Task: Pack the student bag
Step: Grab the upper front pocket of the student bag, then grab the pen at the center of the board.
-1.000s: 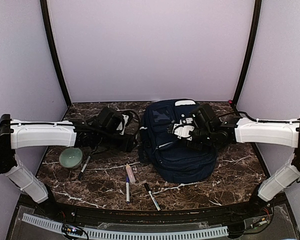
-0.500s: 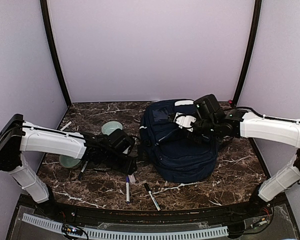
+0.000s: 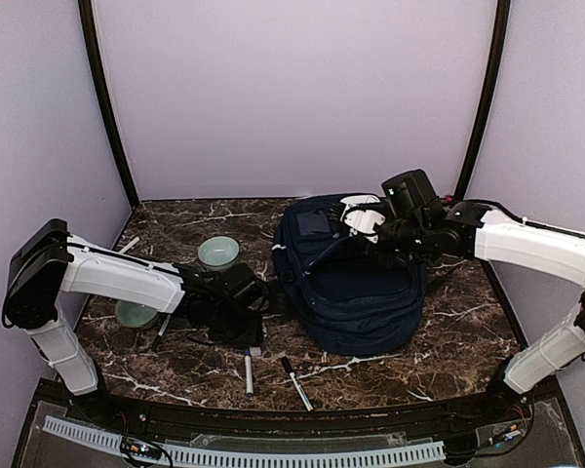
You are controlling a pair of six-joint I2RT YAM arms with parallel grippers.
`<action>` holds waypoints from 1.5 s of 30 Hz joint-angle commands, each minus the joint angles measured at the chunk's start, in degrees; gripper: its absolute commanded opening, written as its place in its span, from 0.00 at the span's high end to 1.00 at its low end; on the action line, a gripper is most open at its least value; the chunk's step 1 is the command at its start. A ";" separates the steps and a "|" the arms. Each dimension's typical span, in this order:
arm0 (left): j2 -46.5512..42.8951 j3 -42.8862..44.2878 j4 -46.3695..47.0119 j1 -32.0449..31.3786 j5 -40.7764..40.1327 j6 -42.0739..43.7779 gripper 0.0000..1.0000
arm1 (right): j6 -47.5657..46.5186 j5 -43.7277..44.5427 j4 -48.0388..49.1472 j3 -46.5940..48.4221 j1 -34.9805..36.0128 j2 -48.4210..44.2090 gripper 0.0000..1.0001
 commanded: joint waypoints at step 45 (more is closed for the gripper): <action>18.12 27.57 -22.11 1.25 2.05 26.59 0.83 | 2.07 -0.51 8.60 -3.49 -0.60 -2.90 1.00</action>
